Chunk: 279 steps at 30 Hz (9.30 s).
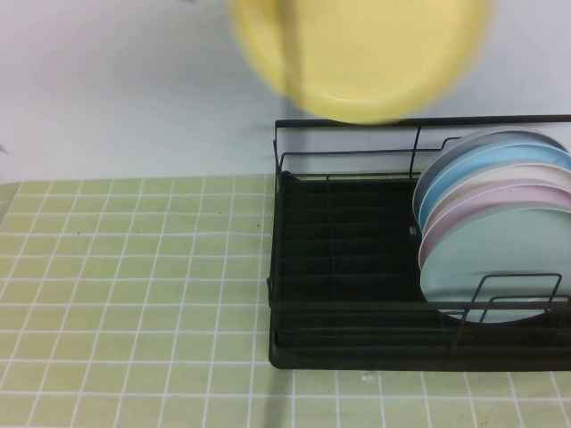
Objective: Place plate on rack
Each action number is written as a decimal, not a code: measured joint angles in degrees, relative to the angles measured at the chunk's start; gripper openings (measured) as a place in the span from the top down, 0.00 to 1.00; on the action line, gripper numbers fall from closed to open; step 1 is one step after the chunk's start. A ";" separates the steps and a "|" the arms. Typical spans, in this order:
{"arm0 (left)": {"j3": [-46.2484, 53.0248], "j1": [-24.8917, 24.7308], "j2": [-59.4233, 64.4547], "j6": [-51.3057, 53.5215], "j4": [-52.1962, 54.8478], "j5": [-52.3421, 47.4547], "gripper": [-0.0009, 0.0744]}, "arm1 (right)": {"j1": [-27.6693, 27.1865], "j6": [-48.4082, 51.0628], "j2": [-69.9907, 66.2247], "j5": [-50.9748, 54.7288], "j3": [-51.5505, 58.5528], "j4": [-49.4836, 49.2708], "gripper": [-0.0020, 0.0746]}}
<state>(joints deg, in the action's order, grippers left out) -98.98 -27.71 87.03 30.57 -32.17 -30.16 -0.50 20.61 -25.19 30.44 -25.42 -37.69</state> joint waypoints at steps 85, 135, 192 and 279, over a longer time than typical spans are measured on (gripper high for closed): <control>53.29 -22.63 -48.70 -40.91 59.00 12.82 0.99 | 0.00 81.89 -42.89 24.57 -41.85 -2.81 0.98; 58.19 -22.63 -52.04 -44.37 64.23 17.61 0.99 | 0.10 84.62 -59.14 21.43 -41.85 -3.08 0.58; 58.19 -19.82 -52.51 -45.67 65.26 11.61 0.99 | 2.09 78.15 -59.38 24.47 -43.56 -3.04 0.32; 101.01 21.26 -88.59 -36.74 36.54 12.56 0.99 | -2.75 -10.15 27.10 -13.47 23.51 37.29 0.97</control>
<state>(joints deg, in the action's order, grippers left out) 2.03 -6.44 -1.56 -6.17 4.37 -17.60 -3.25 10.46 1.91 16.97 -1.92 -0.41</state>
